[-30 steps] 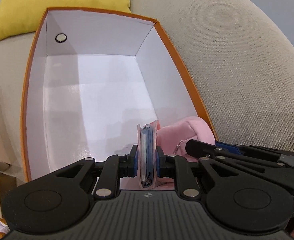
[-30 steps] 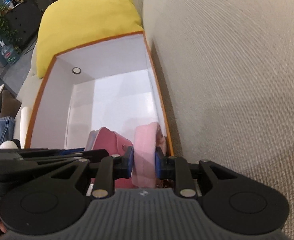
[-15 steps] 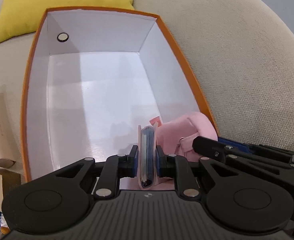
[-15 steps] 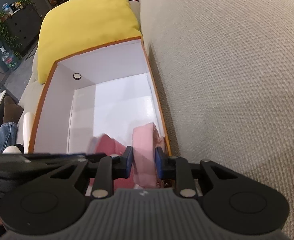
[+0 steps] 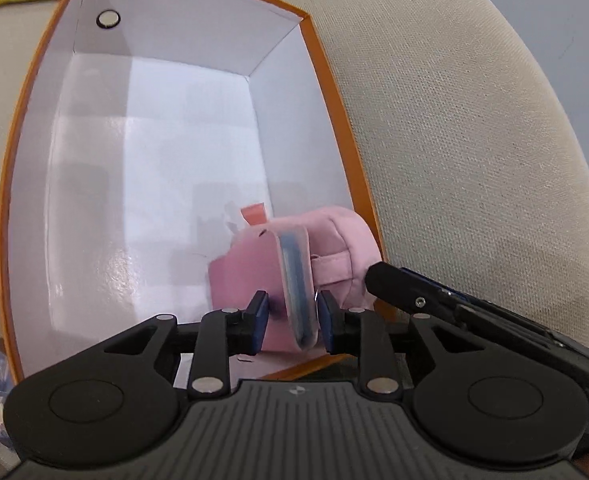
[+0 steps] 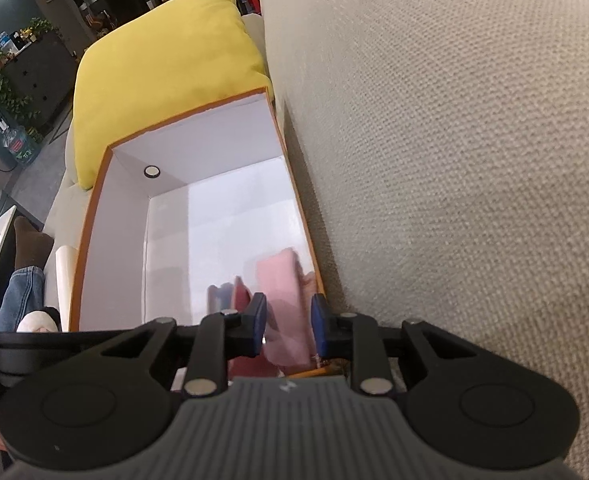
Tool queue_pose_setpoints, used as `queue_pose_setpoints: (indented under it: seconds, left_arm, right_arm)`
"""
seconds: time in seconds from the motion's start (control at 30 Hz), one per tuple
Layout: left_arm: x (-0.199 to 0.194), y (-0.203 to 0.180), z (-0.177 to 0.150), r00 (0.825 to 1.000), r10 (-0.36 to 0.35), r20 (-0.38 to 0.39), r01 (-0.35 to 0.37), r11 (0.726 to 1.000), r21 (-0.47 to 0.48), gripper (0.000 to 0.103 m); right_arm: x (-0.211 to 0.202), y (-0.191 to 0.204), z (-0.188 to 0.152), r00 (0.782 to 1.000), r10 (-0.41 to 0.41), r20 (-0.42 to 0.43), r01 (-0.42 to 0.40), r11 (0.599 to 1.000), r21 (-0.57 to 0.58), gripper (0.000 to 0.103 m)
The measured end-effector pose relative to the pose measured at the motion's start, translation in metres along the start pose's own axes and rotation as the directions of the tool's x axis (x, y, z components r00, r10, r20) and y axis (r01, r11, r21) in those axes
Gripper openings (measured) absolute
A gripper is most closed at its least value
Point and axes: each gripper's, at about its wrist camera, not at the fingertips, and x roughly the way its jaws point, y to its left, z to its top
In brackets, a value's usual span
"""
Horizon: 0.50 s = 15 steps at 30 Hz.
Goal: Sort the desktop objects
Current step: 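Lower both items into the shoebox and open both tools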
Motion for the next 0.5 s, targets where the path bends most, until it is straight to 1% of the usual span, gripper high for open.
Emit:
queue_pose_setpoints:
  seconds: [0.1,0.17,0.23,0.3,0.43,0.5]
  left_arm:
    - [0.0007,0.0009,-0.0010,1.000,-0.018,0.008,0.018,1.000,0.008,0.029]
    - [0.0019,0.0015,-0.0013,0.999,-0.032,0.009,0.031,0.999,0.013,0.029]
    - [0.0050,0.0069,-0.0012,0.998,-0.055,0.003,0.055,0.998,0.007,0.029]
    - [0.0063,0.0051,-0.0012,0.999,-0.051,0.001,0.051,0.998,0.022,0.028]
    - [0.0030,0.0028,-0.0005,0.999,-0.033,0.004,0.033,0.999,0.033,0.028]
    - [0.0002,0.0014,-0.0008,1.000,-0.019,0.011,0.019,0.999,0.047,0.028]
  right_arm:
    - [0.0023,0.0017,0.0000,1.000,0.004,-0.004,-0.004,1.000,-0.006,0.026]
    - [0.0041,0.0029,-0.0005,1.000,0.009,-0.006,-0.009,1.000,-0.012,0.019]
    - [0.0076,0.0028,0.0007,1.000,0.015,-0.006,-0.015,1.000,-0.008,0.017]
    - [0.0063,0.0004,-0.0018,1.000,0.024,-0.012,-0.024,1.000,-0.007,0.012]
    - [0.0067,0.0046,-0.0025,1.000,0.006,-0.010,-0.006,1.000,-0.017,0.012]
    - [0.0053,0.0092,-0.0023,1.000,-0.006,0.002,0.006,0.999,-0.036,0.018]
